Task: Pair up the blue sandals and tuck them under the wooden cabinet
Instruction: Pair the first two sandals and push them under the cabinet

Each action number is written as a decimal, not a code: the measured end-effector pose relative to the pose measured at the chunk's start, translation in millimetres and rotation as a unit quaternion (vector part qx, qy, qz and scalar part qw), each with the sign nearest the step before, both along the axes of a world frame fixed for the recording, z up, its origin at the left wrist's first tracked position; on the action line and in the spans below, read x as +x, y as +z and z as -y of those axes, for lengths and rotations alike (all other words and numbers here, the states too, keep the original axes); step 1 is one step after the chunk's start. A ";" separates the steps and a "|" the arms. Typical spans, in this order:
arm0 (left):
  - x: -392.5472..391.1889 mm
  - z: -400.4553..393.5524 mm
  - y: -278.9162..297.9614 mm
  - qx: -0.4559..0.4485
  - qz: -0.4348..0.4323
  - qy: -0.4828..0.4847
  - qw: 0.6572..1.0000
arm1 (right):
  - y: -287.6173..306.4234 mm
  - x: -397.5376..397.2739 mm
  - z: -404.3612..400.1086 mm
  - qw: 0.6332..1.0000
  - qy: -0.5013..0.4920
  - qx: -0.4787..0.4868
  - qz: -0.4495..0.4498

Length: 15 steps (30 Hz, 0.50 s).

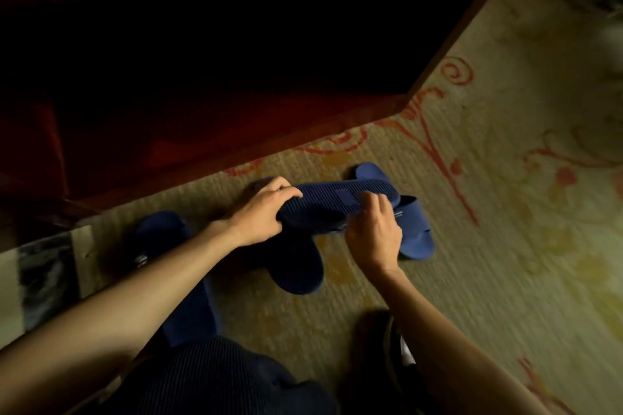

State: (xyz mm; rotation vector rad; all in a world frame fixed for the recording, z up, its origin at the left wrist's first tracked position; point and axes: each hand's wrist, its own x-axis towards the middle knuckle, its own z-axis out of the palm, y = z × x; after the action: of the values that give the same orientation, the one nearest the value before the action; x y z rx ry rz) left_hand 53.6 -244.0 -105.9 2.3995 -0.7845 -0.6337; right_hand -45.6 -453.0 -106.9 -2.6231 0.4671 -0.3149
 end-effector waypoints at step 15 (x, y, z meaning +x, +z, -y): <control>14.1 -17.4 6.0 -0.170 0.035 0.132 0.976 | -2.8 13.4 41.3 0.984 0.111 -0.118 -0.078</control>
State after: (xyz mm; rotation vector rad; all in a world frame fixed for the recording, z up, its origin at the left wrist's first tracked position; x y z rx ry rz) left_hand 67.8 -226.6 -99.9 2.1661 -0.5366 -0.2825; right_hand -32.2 -494.3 -109.7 -2.9112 0.1930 -0.0980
